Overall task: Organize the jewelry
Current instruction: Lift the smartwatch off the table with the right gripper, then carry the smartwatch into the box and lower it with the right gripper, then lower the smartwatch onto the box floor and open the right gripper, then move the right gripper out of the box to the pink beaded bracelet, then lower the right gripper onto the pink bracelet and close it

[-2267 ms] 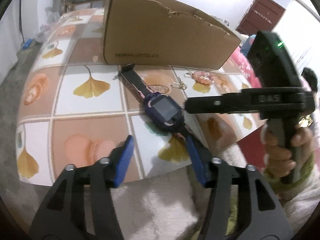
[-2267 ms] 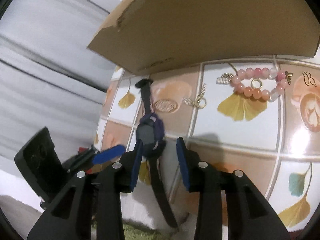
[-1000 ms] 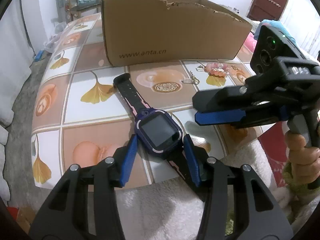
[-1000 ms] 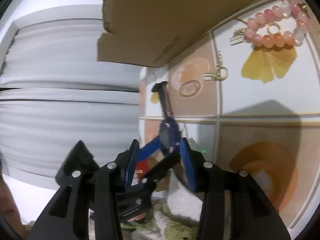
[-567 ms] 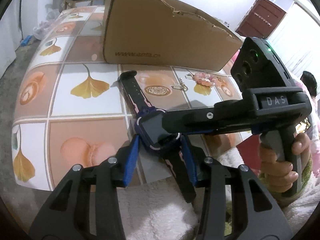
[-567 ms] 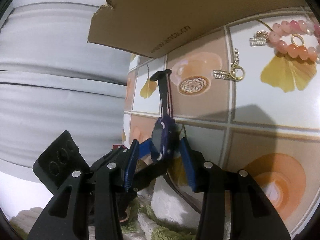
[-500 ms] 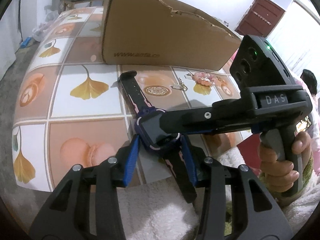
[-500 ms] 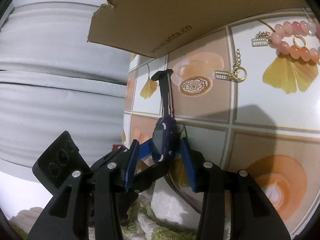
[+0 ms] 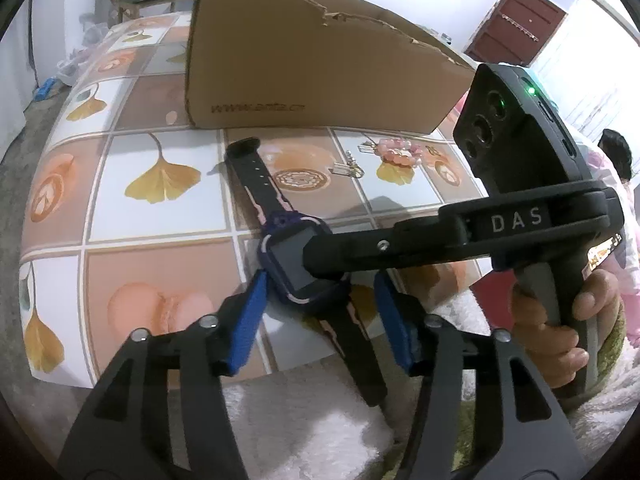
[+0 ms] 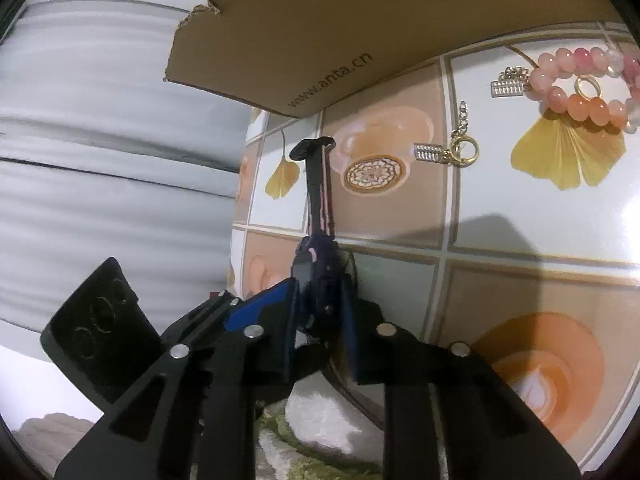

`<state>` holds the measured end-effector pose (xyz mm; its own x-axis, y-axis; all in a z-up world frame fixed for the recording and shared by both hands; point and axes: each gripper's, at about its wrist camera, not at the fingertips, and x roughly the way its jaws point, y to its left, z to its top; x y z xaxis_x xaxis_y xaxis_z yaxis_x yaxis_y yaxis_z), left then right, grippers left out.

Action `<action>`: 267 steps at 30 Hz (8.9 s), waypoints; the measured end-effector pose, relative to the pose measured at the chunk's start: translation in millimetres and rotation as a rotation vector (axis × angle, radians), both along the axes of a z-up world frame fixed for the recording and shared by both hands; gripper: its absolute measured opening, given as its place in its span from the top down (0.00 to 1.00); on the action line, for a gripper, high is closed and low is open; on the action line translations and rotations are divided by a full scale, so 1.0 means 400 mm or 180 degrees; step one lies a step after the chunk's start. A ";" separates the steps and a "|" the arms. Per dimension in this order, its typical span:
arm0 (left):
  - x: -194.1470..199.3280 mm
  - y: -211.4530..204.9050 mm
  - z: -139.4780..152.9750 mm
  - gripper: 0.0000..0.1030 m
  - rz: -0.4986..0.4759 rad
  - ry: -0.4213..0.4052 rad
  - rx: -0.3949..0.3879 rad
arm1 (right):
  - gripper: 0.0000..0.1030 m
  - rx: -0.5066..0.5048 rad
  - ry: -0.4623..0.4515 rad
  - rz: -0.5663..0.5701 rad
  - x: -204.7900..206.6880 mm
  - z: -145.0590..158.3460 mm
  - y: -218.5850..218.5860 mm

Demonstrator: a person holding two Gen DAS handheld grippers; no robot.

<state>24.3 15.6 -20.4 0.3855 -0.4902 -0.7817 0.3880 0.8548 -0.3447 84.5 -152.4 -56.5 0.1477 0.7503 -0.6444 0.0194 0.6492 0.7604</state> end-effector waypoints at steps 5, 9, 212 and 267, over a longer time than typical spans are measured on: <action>-0.007 -0.028 0.000 0.42 -0.0027 -0.0091 0.0214 | 0.81 0.0015 -0.0023 0.0001 0.001 -0.004 0.002; -0.018 -0.056 -0.003 0.44 -0.0038 -0.0250 0.0494 | 0.82 0.0140 0.0022 -0.0027 0.002 -0.010 -0.019; 0.175 -0.113 -0.039 0.06 0.0062 -0.0384 0.1079 | 0.06 -0.2115 -0.1172 -0.0673 -0.063 0.172 -0.318; 0.137 -0.346 0.003 0.50 -0.1248 -0.1011 0.0698 | 0.84 -0.1607 -0.0372 -0.0815 0.064 0.093 -0.291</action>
